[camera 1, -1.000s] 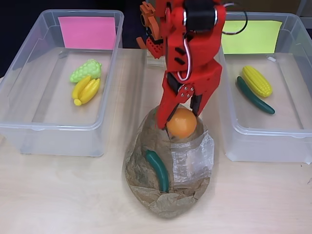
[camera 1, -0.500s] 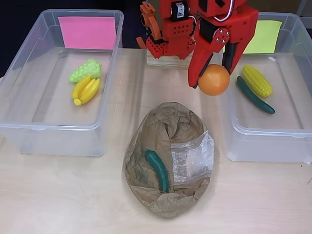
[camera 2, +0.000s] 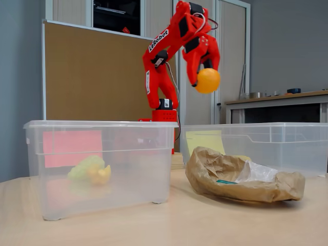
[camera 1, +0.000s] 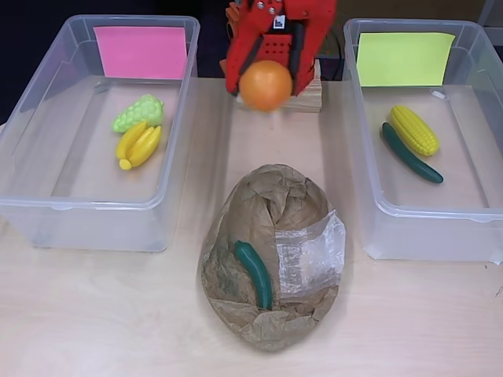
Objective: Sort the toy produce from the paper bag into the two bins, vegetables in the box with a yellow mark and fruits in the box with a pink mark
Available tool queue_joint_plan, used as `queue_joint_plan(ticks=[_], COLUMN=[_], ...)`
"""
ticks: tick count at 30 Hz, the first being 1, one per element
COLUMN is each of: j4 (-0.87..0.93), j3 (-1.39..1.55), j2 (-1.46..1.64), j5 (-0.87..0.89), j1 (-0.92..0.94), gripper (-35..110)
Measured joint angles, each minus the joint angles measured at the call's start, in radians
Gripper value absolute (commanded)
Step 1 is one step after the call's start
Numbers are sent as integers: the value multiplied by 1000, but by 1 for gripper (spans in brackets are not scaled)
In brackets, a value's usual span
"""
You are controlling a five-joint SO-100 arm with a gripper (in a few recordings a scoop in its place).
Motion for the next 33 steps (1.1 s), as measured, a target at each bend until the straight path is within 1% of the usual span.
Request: queue_joint_plan(ticks=[2,5,9,13,20,23,27,33], j4=[31,28,-11,-78,-138,-179,-298,-491], j3=[80,178,247,313,339,371,437,462], j2=[51,101,126,138,127,114,35,-201], j5=[-18,-84,-173,-258,-356,-368,-365,-325], j1=[143,370,637,854,1220,1247,1247,1250], gripper=[29,29,29,30,31,32,34,35])
